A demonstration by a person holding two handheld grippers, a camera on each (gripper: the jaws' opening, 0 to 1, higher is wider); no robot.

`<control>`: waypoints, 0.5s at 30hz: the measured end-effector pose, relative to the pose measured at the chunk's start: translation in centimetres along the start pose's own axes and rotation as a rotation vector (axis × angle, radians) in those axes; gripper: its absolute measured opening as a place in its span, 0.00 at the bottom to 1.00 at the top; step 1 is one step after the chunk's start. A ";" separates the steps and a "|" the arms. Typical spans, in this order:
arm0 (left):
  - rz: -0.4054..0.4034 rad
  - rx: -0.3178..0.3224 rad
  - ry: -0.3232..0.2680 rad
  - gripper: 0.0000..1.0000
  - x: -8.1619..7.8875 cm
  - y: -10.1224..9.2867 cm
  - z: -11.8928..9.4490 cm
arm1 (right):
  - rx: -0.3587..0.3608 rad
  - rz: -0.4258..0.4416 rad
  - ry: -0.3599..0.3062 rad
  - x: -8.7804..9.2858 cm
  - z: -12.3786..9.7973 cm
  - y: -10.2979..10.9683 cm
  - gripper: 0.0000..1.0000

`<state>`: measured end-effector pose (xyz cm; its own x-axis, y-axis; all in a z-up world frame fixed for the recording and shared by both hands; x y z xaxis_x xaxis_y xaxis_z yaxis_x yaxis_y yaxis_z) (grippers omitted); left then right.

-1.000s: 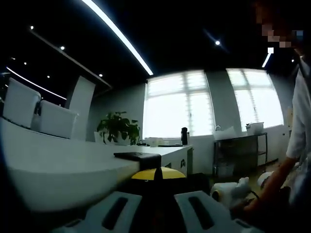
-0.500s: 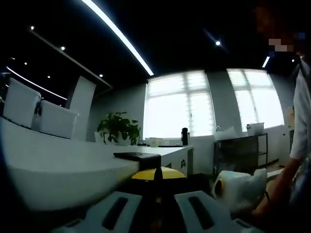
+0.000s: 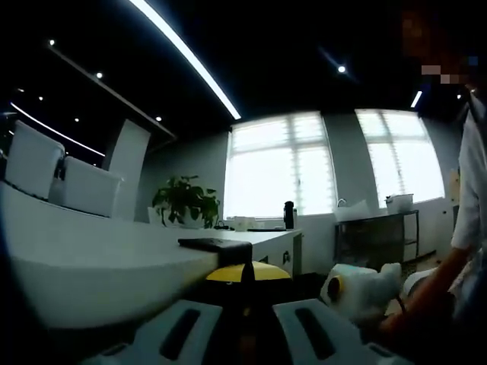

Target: Clamp the fixed fixture on the desktop, loosen the retaining clip, secure it to the edge of the desk, and tighten the retaining clip.

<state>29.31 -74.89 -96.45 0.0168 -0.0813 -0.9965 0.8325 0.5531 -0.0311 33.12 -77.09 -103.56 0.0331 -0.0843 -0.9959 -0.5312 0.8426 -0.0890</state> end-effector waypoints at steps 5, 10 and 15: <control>-0.001 0.000 0.000 0.02 0.0 0.0 0.0 | -0.215 -0.074 -0.010 -0.1 0.0 0.4 0.25; -0.007 0.003 -0.004 0.02 0.0 0.0 0.0 | -0.379 -0.100 0.023 0.2 1.2 -0.1 0.24; -0.008 0.004 -0.003 0.02 0.1 0.0 0.0 | -0.409 -0.136 0.035 0.2 1.2 0.1 0.25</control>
Point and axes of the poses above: the point that each gripper's makers call its tool centre point, and the gripper's own axes: z roughly forward along the fingers, y roughly to its left, x roughly out of its underside, the point moved 2 cm from there along -z, roughly backward along the fingers, and after that the axes turned 12 degrees about y, right-handed, at the moved point
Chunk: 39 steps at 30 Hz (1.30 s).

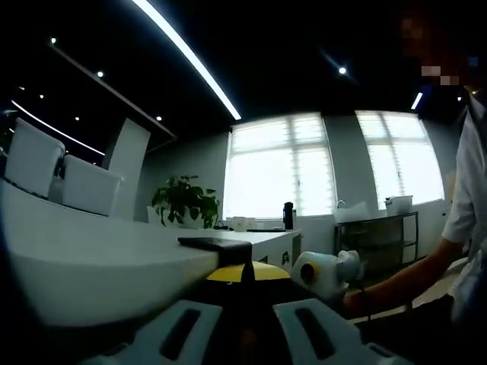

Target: Clamp the fixed fixture on the desktop, loosen the retaining clip, secure it to the edge of the desk, and tighten the retaining clip.

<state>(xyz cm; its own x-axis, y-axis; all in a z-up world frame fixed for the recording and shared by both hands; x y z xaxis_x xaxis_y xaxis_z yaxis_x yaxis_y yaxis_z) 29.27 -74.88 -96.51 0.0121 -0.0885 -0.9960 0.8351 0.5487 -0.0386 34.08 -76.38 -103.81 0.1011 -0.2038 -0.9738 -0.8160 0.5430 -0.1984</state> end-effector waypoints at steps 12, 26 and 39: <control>-0.006 -0.002 0.011 0.02 0.6 0.0 0.1 | 0.490 0.218 -0.009 1.0 -2.6 3.1 0.40; 0.004 -0.005 0.027 0.02 0.4 -0.2 0.2 | 0.603 0.202 0.029 1.1 0.0 0.6 0.37; 0.008 -0.003 0.006 0.02 -0.3 0.0 -0.1 | 0.460 0.124 0.010 1.2 -0.7 -0.4 0.24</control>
Point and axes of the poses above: the point that each gripper's makers call its tool centre point, and the gripper's own axes: z roughly forward along the fingers, y roughly to its left, x roughly out of its underside, the point moved 2 cm from there along -z, roughly backward along the fingers, and after that the axes turned 12 degrees about y, right-handed, at the moved point
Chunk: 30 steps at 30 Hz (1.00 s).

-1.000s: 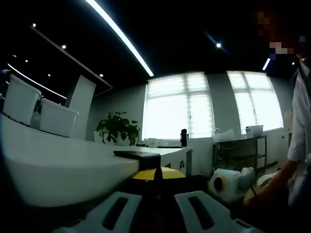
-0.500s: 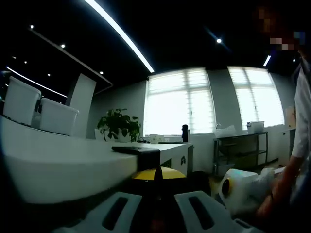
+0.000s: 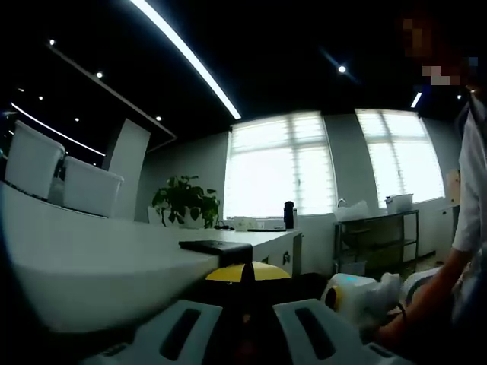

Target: Clamp the fixed fixture on the desktop, loosen the retaining clip, secure it to the edge of the desk, and tighten the retaining clip.

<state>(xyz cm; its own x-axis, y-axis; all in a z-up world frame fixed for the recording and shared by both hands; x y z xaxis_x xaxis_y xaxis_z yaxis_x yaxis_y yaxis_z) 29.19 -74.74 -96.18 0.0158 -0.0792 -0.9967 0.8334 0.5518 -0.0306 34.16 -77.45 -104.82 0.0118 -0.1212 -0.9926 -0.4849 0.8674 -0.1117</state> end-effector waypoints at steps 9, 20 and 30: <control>-0.003 0.000 0.002 0.02 0.0 0.0 0.0 | -0.307 -0.142 0.038 0.1 0.4 -0.4 0.24; -0.004 0.004 -0.002 0.02 0.0 0.0 -0.1 | -0.377 -0.105 0.073 0.7 1.3 0.1 0.26; -0.007 0.007 -0.011 0.02 0.1 0.0 -0.1 | 0.031 0.089 0.168 2.9 -4.1 1.2 0.30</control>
Point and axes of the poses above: the point that each gripper's makers call its tool centre point, and the gripper's own axes: z roughly forward along the fingers, y roughly to its left, x roughly out of its underside, the point moved 2 cm from there along -z, roughly backward along the fingers, and after that the axes turned 12 degrees about y, right-handed, at the moved point
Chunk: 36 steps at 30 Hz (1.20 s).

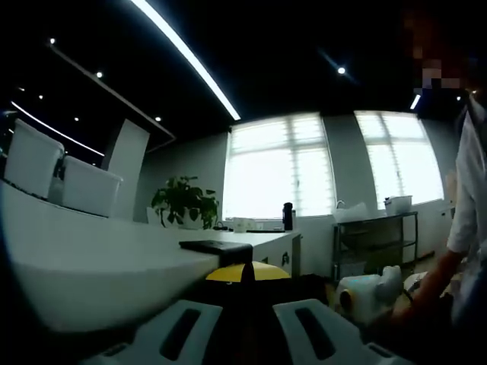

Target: Clamp the fixed fixture on the desktop, loosen the retaining clip, secure it to the edge of the desk, and tighten the retaining clip.

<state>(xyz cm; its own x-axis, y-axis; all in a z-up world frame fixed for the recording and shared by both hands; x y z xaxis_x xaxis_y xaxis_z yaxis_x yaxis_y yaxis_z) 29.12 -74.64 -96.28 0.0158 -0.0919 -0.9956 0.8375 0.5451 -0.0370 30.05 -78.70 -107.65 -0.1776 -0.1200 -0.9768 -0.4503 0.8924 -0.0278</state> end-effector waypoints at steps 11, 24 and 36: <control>0.001 -0.001 0.005 0.02 0.1 0.1 0.0 | 0.187 -0.019 -0.122 -5.3 0.8 -0.3 0.30; -0.001 0.001 0.002 0.02 0.1 0.1 0.0 | 0.216 -0.038 -0.099 -4.7 3.0 -0.6 0.25; -0.003 -0.001 0.001 0.02 0.1 0.1 0.0 | -0.139 -0.142 -0.168 -4.9 3.3 -0.5 0.25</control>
<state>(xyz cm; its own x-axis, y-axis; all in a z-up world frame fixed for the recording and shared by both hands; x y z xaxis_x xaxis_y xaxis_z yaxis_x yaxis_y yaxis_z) 29.23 -74.61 -96.34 0.0130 -0.0929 -0.9956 0.8372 0.5454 -0.0399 33.98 -77.15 -103.58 0.0390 -0.1559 -0.9870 -0.5784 0.8019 -0.1495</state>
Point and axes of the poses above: the point that each gripper's makers call its tool centre point, and the gripper's own axes: z roughly forward along the fingers, y roughly to its left, x roughly out of its underside, the point moved 2 cm from there along -z, roughly backward along the fingers, and after that the axes turned 12 degrees about y, right-handed, at the moved point
